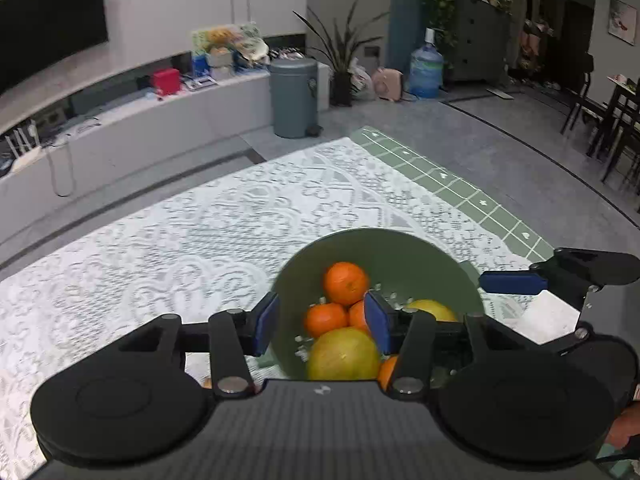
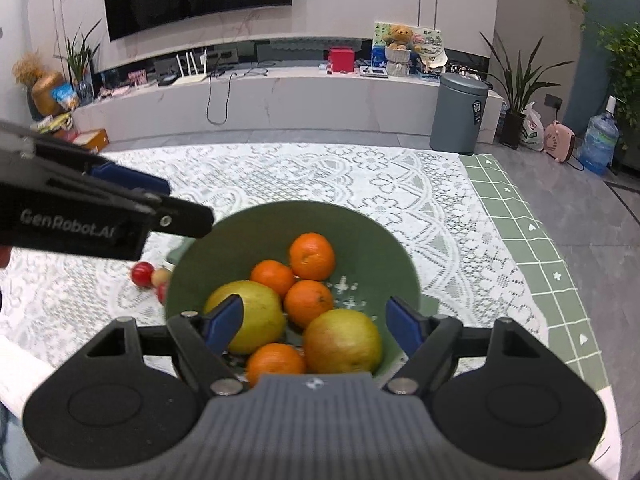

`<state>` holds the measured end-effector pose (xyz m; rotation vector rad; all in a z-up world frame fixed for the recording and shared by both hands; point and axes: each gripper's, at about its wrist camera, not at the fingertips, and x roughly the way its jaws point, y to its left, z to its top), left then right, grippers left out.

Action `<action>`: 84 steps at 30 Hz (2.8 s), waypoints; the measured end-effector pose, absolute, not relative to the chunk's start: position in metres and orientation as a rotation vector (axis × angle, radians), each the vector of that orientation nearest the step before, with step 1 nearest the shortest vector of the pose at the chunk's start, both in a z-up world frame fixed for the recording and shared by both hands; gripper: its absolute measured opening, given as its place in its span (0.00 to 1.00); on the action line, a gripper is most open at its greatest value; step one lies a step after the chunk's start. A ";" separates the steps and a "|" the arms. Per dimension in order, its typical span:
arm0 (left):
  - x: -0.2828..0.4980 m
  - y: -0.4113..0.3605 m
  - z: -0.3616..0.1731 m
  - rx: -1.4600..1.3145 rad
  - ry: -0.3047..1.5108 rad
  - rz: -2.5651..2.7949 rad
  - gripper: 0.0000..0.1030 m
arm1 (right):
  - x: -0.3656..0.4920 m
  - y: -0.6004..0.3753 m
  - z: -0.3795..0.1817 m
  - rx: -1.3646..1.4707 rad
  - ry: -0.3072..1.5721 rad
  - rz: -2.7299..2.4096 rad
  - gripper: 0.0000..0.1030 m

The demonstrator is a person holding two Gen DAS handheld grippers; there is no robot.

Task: Organize fruits
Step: 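Lift both tools out of the colander toward the red tomatoes, then grasp a red tomato with the left tool while the right tool grasps another tomato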

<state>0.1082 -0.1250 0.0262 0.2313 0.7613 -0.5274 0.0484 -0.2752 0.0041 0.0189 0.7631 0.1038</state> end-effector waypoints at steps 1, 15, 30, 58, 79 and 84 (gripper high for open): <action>0.104 -0.120 0.027 0.231 0.754 -0.515 0.56 | 0.046 -0.272 0.005 0.027 0.756 0.100 0.73; 0.074 -0.044 -0.001 0.161 0.788 -0.352 0.56 | 0.020 -0.229 0.003 0.109 0.661 0.043 0.80; 0.063 0.012 -0.032 0.076 0.825 -0.300 0.56 | 0.017 -0.156 -0.027 0.026 0.642 0.110 0.70; 0.125 0.011 -0.079 0.214 0.845 -0.481 0.45 | 0.067 -0.080 -0.090 -0.442 0.646 0.157 0.39; 0.160 -0.005 -0.096 0.306 0.855 -0.608 0.45 | 0.076 -0.058 -0.113 -0.725 0.618 0.187 0.28; 0.163 -0.007 -0.098 0.302 0.868 -0.612 0.39 | 0.076 -0.056 -0.118 -0.744 0.634 0.186 0.28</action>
